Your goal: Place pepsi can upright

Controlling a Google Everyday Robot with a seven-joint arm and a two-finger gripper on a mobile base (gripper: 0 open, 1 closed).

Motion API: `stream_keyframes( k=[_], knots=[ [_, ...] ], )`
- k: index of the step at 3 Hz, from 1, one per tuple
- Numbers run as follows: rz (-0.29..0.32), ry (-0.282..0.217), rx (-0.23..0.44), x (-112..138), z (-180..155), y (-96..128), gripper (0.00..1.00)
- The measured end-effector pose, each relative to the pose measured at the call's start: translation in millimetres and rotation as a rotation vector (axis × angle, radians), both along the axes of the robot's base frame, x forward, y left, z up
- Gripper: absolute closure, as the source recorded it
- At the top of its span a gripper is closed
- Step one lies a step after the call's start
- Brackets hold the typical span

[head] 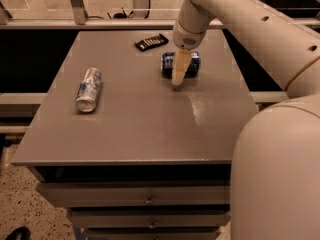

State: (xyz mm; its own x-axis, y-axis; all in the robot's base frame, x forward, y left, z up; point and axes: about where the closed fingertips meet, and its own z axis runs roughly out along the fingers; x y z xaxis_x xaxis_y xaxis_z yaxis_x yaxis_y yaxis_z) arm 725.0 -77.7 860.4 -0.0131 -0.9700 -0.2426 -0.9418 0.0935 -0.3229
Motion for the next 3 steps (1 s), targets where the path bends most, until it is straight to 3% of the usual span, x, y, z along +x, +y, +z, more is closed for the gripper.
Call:
stream_keyframes(
  k=[1, 3],
  knots=[
    [-0.003, 0.026, -0.032, -0.5, -9.5, -4.6, 0.34],
    [-0.006, 0.050, -0.062, -10.3, -3.2, -7.8, 0.80]
  ],
)
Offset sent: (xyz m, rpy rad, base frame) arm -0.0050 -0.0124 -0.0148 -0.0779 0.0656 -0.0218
